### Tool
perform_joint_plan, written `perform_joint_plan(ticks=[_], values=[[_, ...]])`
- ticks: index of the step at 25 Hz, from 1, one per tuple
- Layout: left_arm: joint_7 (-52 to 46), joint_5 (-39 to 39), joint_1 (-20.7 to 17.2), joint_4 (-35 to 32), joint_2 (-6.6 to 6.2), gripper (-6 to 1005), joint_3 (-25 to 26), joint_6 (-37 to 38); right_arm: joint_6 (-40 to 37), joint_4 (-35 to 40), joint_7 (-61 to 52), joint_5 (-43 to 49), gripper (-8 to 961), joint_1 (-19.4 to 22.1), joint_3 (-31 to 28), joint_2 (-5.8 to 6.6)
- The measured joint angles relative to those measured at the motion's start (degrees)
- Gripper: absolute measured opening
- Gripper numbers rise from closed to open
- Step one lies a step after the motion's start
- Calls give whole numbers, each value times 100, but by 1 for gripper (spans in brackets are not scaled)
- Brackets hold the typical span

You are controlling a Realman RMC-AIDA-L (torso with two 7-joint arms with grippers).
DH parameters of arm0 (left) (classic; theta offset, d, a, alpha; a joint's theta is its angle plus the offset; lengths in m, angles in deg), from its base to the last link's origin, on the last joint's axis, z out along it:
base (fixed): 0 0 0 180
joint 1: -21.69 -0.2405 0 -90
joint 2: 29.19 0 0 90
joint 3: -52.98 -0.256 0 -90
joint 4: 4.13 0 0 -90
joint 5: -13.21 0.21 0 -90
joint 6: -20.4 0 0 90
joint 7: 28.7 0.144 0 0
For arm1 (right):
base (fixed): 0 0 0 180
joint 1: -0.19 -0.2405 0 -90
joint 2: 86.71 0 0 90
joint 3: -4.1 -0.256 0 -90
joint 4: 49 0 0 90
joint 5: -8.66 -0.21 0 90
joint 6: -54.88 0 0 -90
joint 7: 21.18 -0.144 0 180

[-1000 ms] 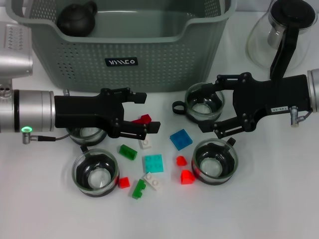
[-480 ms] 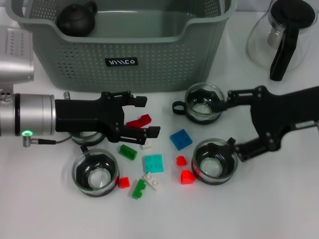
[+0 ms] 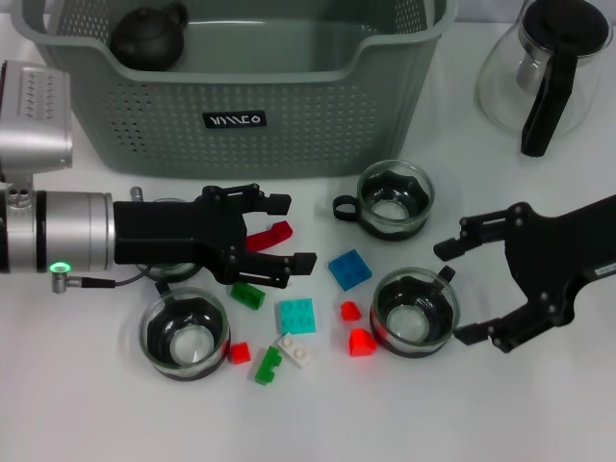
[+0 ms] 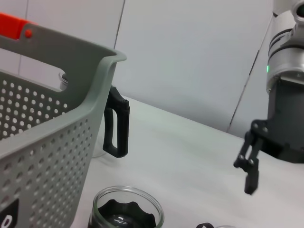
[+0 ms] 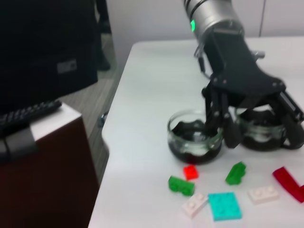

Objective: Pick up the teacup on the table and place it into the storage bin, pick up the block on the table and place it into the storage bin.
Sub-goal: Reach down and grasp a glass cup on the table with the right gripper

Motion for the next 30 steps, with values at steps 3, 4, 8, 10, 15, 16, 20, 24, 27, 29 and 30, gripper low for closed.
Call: perform_joint_plan(ticks=[3, 4, 8, 10, 15, 16, 20, 24, 27, 29, 30], values=[[0, -16, -2, 43, 7, 929, 8, -24, -41, 35, -5, 145, 933, -50, 67, -45], [-1, -22, -5, 56, 7, 929, 9, -38, -47, 53, -12, 166, 933, -61, 133, -54], [-12, -26, -13, 59, 6, 929, 13, -55, 1, 105, -151, 221, 932, -130, 489, -97], [-15, -29, -13, 60, 6, 929, 13, -54, 70, 153, -263, 294, 932, -181, 640, -134], [-18, -40, -13, 73, 14, 929, 15, -56, 306, 291, -786, 443, 930, -340, 1094, -197], [-18, -41, -13, 87, 15, 929, 17, -65, 333, 298, -840, 447, 930, -368, 1211, -197], [-15, -43, -13, 134, 13, 929, 21, -132, 454, 300, -907, 451, 929, -447, 1568, -195], [-18, -44, -13, 134, 13, 929, 22, -142, 620, 303, -1050, 455, 928, -514, 1967, -193], [-20, -44, -13, 146, 12, 929, 22, -144, 745, 303, -1167, 461, 928, -572, 2278, -193], [-21, -43, -13, 173, 12, 930, 22, -144, 823, 303, -1223, 475, 927, -602, 2443, -197], [-22, -44, -13, 183, 12, 930, 22, -144, 869, 303, -1257, 488, 927, -614, 2509, -199]])
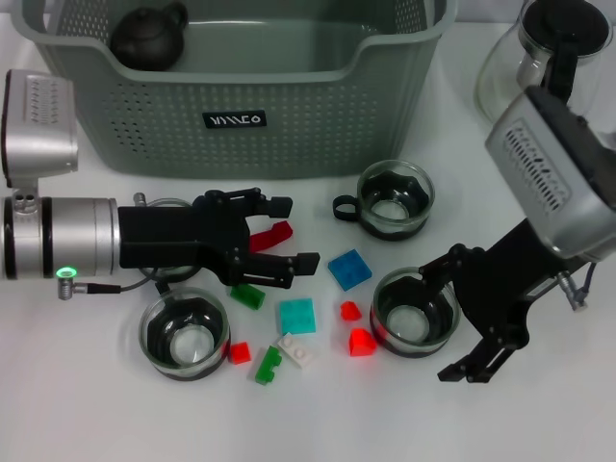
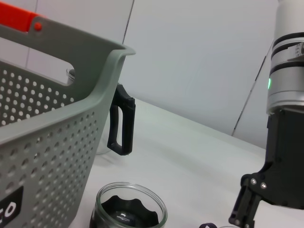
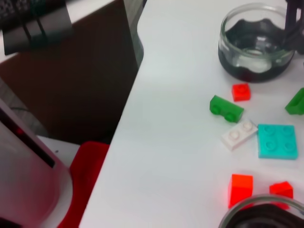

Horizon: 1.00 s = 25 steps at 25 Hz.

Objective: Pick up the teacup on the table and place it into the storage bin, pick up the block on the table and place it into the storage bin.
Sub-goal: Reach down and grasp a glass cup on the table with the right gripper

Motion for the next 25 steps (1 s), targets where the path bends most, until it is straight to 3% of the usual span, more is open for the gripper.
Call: perform_joint_plan(ticks=[17, 25], values=[[2, 0, 0, 18, 0, 929, 9, 1, 626, -4, -340, 45, 923, -151, 1082, -50], [33, -12, -9, 15, 0, 930, 17, -20, 672, 0, -388, 16, 922, -212, 1217, -66]])
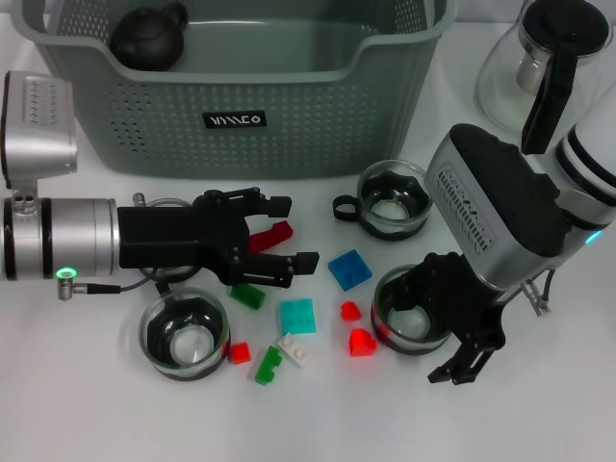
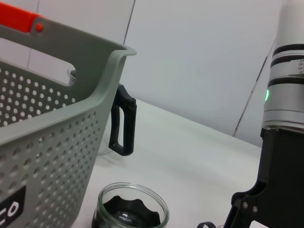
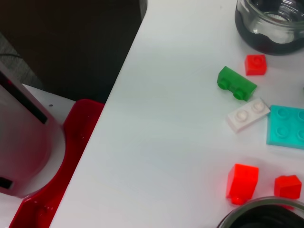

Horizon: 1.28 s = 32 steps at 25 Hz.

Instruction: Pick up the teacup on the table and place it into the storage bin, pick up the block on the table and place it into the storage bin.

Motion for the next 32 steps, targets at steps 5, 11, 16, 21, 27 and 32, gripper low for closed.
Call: perform_joint_plan(ticks=[5, 11, 16, 21, 27, 32], values=[[3, -10, 0, 0, 0, 929, 0, -32, 163, 2, -222, -2, 920, -22, 175, 0], [6, -14, -1, -1, 0, 928, 0, -42, 319, 9, -550, -5, 772, -87, 433, 6], [9, -14, -42, -1, 0, 928, 0, -48, 299, 47, -593, -13, 598, -98, 442, -2], [16, -14, -64, -1, 0, 927, 0, -50, 319, 87, -822, -20, 462, -93, 444, 3], [20, -14, -73, 0, 0, 926, 0, -49, 294, 111, -971, -16, 327, -107, 449, 13], [20, -14, -86, 0, 0, 925, 0, -44, 189, 243, -1033, -19, 161, -54, 433, 20]])
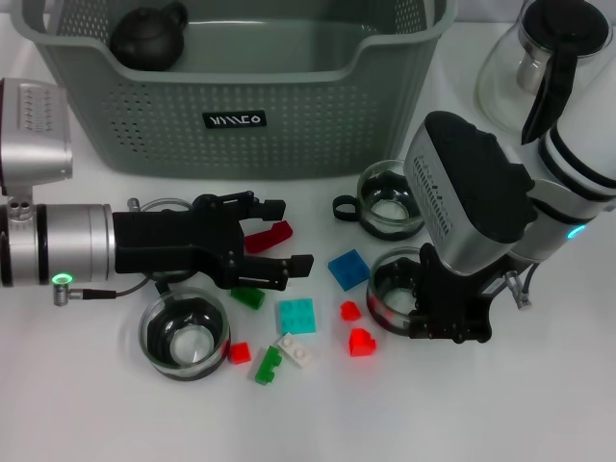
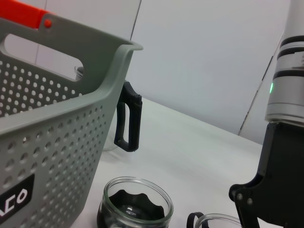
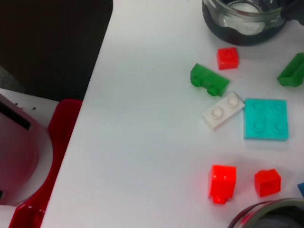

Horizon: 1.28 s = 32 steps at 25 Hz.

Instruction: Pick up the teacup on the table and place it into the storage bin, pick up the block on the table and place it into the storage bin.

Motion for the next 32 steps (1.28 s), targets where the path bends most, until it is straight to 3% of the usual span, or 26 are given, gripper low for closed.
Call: perform_joint_plan(ticks=[2, 5, 18, 26, 32], values=[[0, 0, -9, 0, 0, 925, 0, 6, -45, 91, -71, 1, 81, 32, 2, 5], [0, 0, -30, -3, 0, 924, 0, 31, -125, 163, -144, 5, 62, 47, -15, 14], [8, 14, -397, -282, -71, 922, 31, 372, -1421, 1310, -905, 21, 62, 64, -951, 51], [147, 53, -419, -308, -74, 921, 149, 382, -2377, 1669, -1621, -176, 58, -669, -1922, 30], [191, 58, -409, -291, -78, 920, 150, 323, -2419, 1555, -1777, -280, 58, -1490, -2744, 54]])
